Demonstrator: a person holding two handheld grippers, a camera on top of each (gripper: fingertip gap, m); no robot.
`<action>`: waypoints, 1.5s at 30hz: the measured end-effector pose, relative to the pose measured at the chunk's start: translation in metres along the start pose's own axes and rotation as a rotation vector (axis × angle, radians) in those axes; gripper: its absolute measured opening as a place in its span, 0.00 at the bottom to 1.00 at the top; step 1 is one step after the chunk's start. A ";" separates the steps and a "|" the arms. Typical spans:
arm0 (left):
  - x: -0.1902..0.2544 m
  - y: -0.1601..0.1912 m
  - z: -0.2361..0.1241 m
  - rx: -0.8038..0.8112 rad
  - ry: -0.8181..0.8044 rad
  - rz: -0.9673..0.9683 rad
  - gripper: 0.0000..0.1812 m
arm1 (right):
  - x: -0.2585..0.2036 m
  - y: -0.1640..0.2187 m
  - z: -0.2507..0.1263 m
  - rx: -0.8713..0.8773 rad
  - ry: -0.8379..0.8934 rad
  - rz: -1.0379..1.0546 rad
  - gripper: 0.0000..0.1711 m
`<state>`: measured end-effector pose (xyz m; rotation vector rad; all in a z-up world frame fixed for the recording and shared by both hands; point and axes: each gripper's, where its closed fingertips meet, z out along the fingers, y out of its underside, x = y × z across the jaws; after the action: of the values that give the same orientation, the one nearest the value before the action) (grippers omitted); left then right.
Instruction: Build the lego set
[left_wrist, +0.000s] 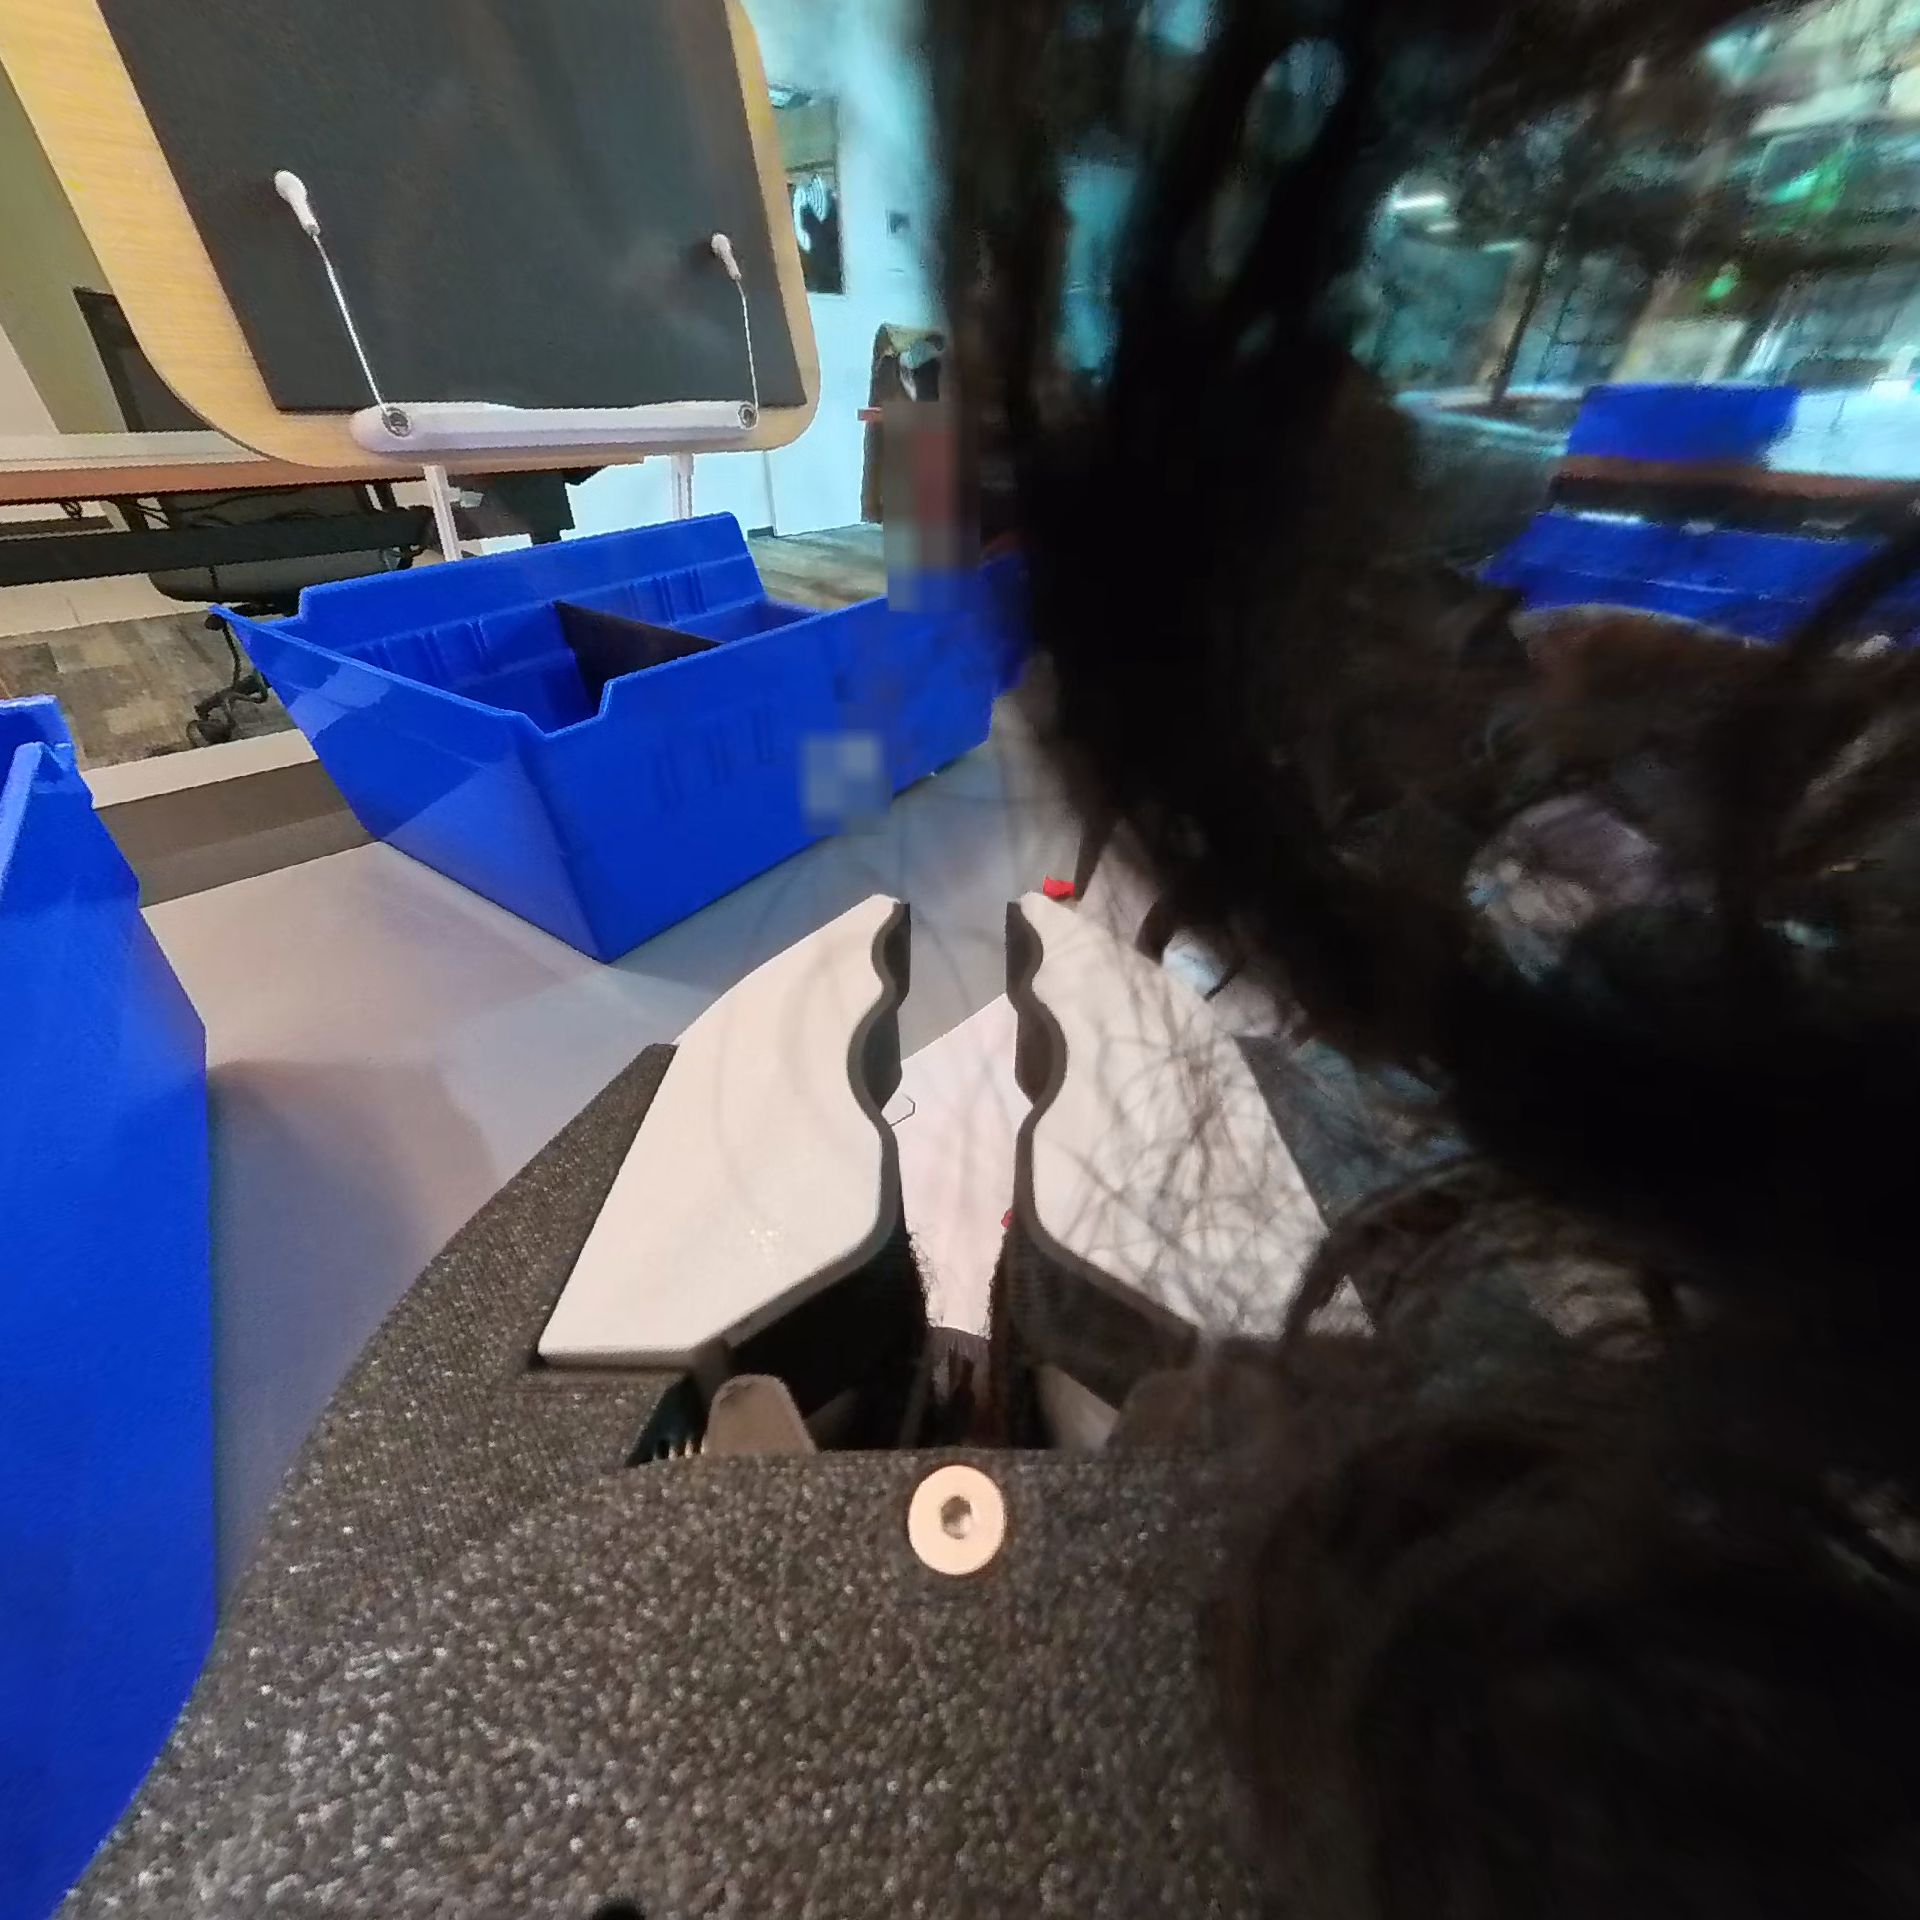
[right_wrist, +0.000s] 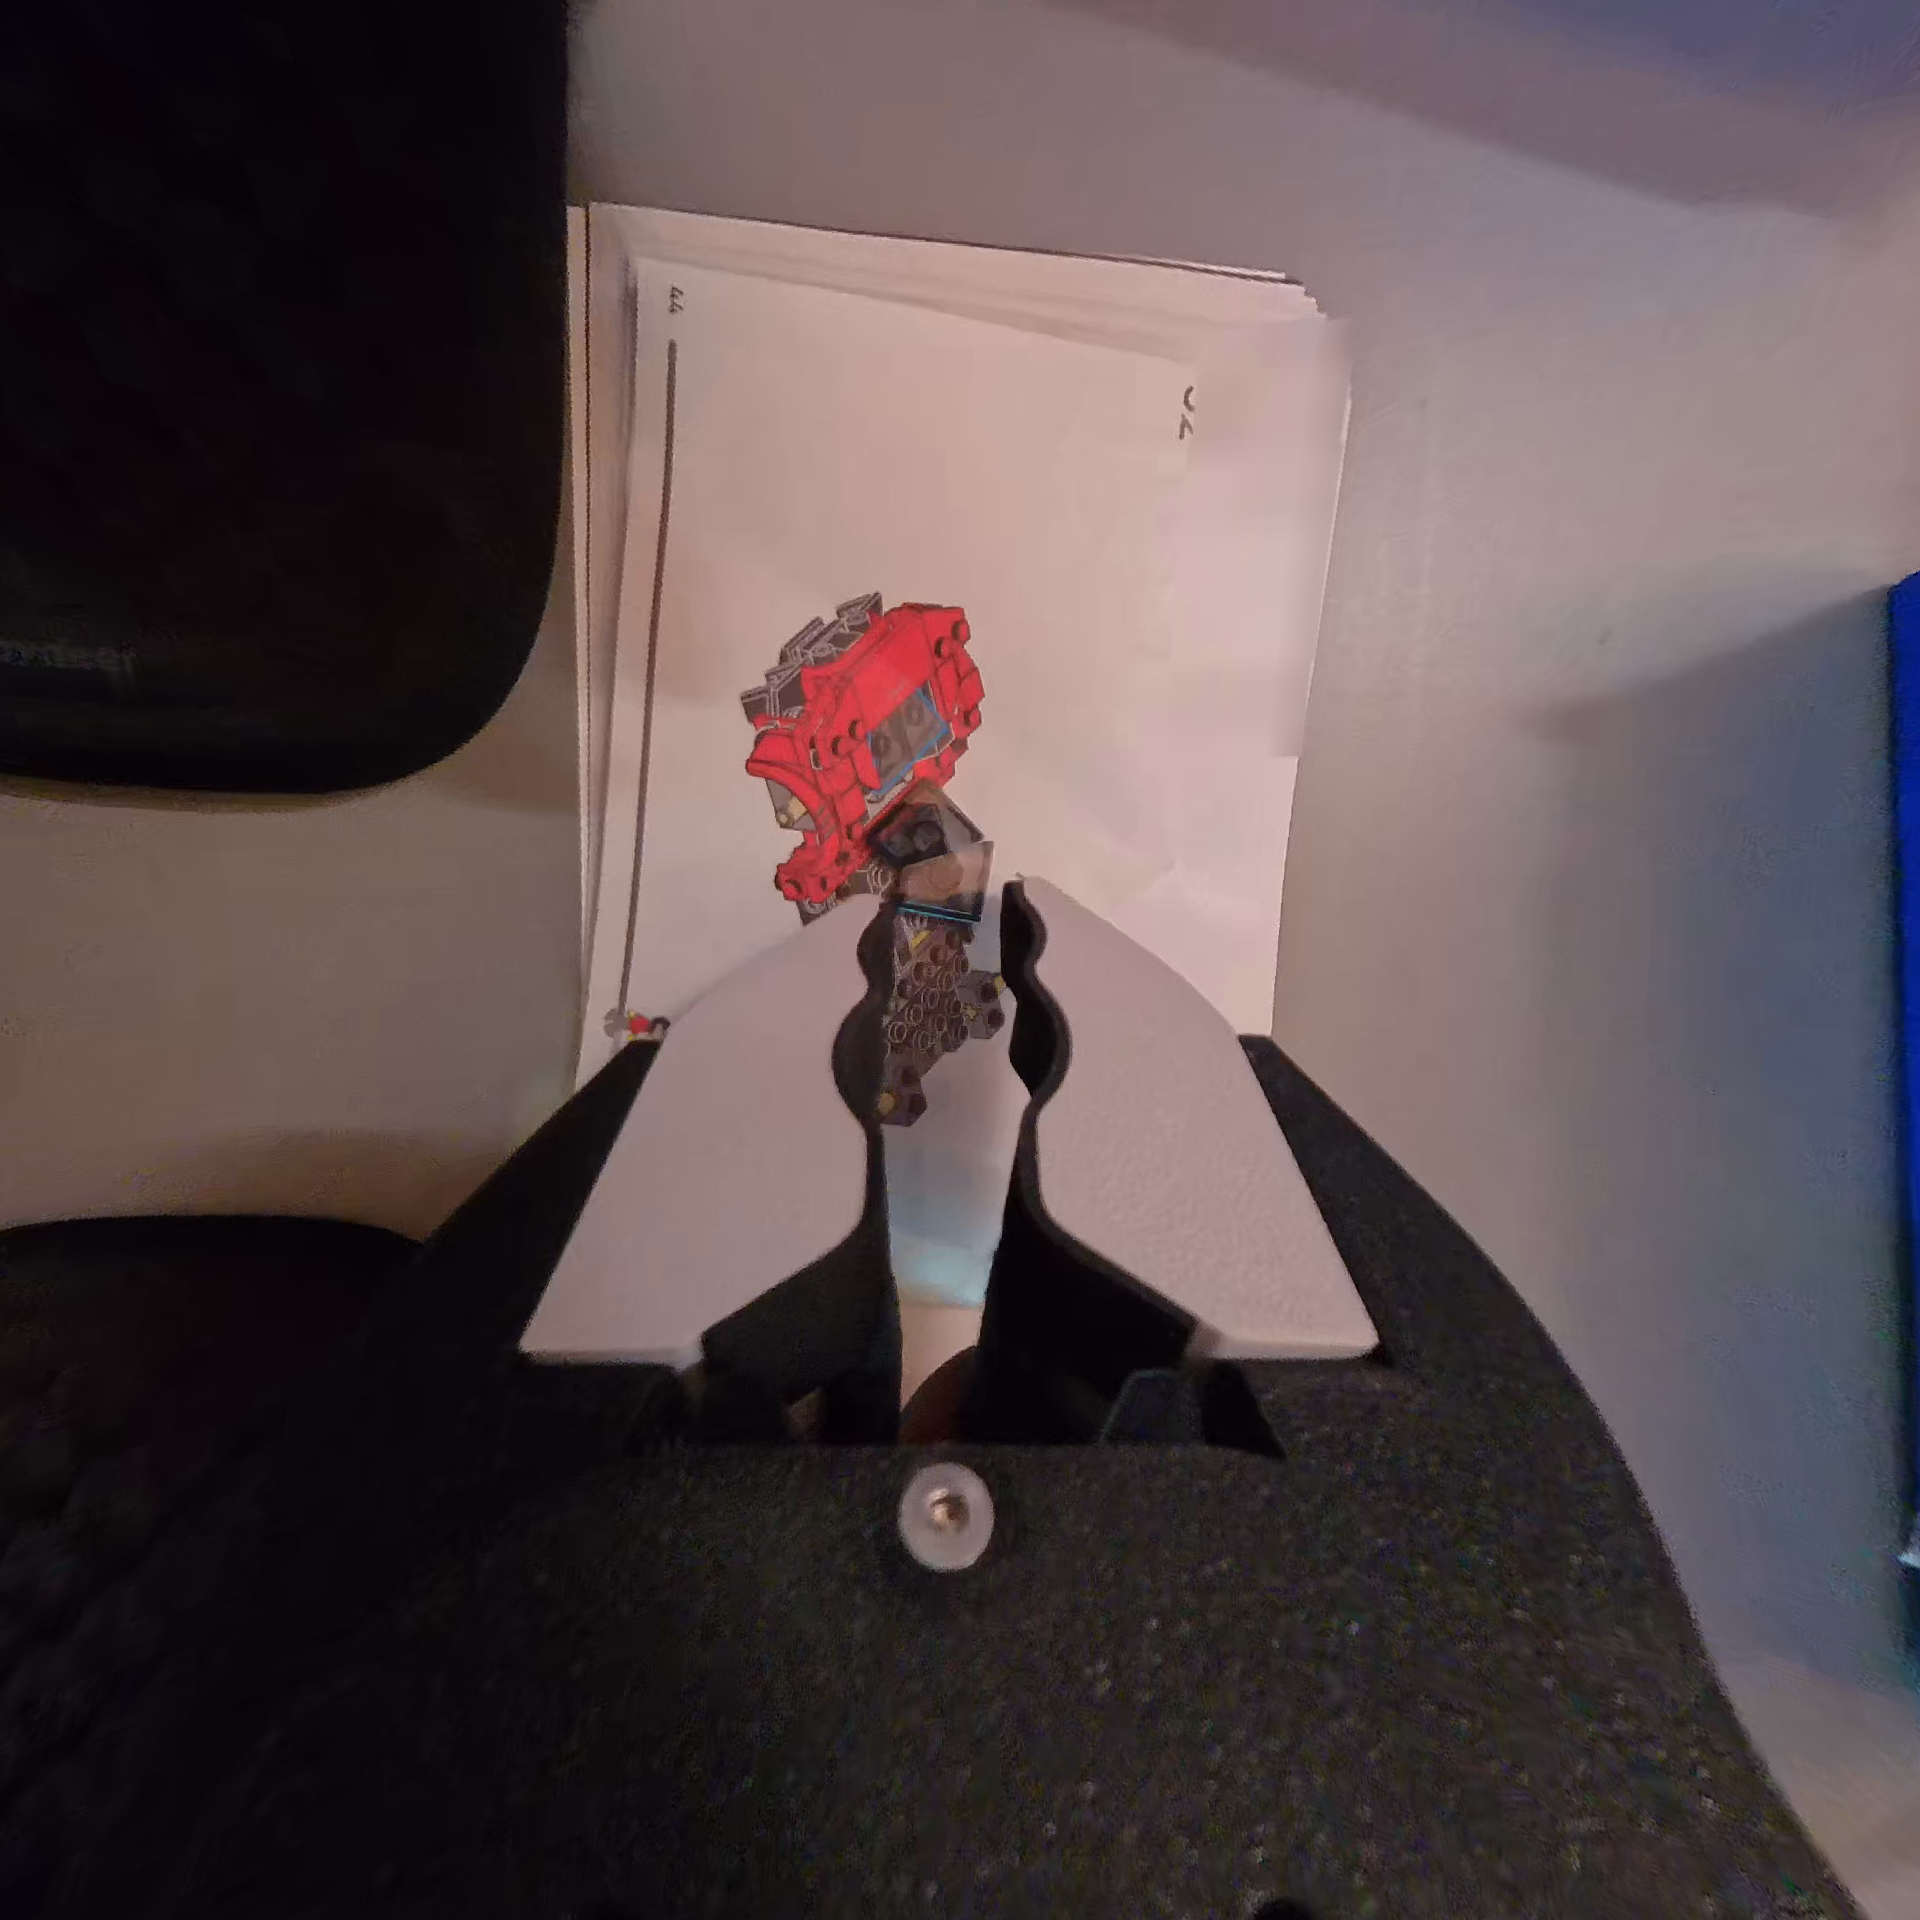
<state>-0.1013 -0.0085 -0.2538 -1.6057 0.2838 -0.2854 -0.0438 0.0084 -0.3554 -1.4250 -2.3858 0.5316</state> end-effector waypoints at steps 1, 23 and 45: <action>0.000 0.000 0.000 0.000 0.000 0.000 0.09 | 0.000 -0.001 0.000 0.005 -0.001 0.001 0.11; 0.000 0.000 0.000 0.003 0.000 0.004 0.09 | -0.007 -0.012 0.004 0.025 -0.105 -0.045 0.14; 0.000 0.000 0.000 0.004 -0.001 0.004 0.09 | -0.013 0.004 -0.010 -0.037 -0.119 0.040 0.12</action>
<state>-0.1017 -0.0087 -0.2538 -1.6009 0.2849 -0.2817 -0.0301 0.0002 -0.3491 -1.4994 -2.4754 0.6022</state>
